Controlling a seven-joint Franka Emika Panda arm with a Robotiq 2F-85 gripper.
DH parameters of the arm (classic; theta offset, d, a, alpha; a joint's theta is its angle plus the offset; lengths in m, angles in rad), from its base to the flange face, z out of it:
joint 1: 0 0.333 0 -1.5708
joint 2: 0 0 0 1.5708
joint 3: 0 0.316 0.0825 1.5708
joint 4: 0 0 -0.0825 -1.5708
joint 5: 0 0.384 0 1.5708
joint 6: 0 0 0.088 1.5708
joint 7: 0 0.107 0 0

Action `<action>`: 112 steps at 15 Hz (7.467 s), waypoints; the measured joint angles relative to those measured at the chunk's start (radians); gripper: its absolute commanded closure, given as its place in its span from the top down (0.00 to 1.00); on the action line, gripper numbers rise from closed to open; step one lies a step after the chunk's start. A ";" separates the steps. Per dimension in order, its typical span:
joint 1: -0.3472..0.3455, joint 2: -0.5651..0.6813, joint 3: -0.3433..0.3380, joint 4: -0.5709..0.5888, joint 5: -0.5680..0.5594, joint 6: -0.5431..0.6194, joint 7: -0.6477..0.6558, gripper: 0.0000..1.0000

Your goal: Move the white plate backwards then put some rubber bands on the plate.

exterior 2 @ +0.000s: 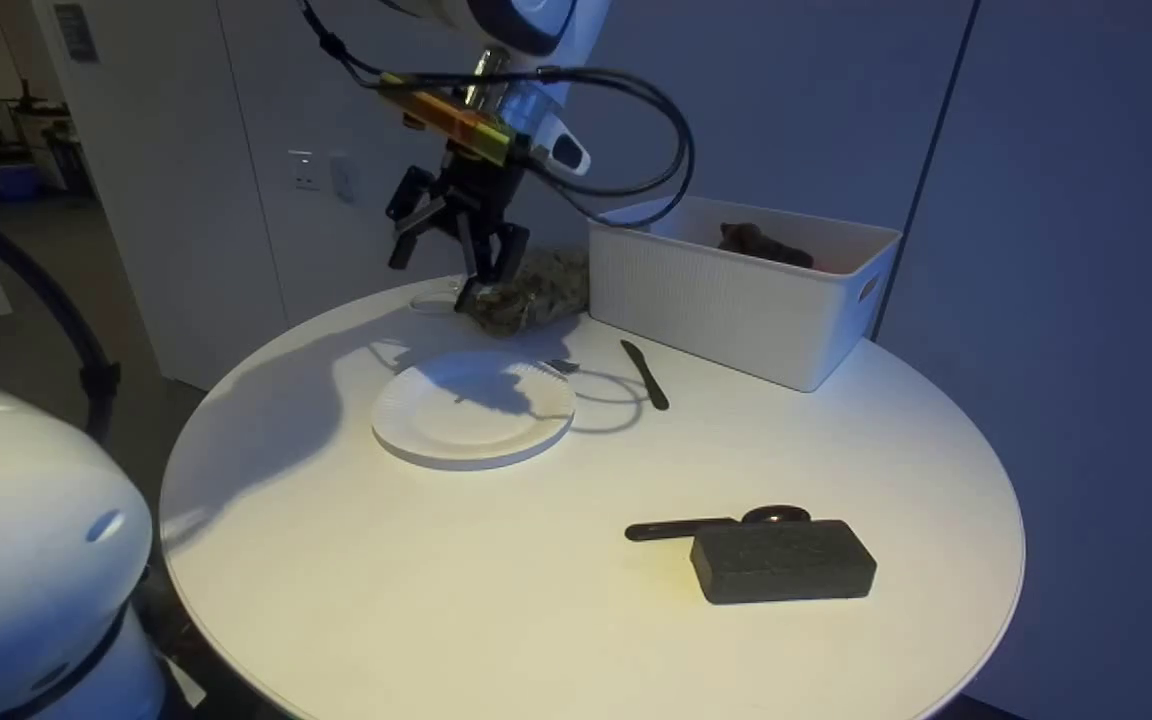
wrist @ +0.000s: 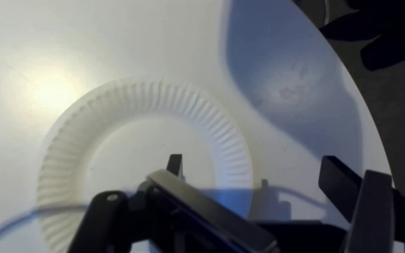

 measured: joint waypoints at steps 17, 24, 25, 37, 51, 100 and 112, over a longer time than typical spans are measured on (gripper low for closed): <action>0.066 0.189 0.170 -0.171 0.044 0.820 0.127 1.00; 0.078 0.163 0.204 -0.238 -0.046 1.069 0.156 1.00; 0.084 0.161 0.207 -0.251 -0.041 1.095 0.163 1.00; 0.080 0.157 0.218 -0.435 -0.139 1.575 0.255 1.00; -0.124 0.091 0.395 -0.496 -0.172 1.736 0.239 1.00; -0.006 0.336 0.294 -0.187 -0.168 1.428 0.076 0.01; 0.036 0.194 0.269 -0.226 -0.171 1.233 0.074 0.05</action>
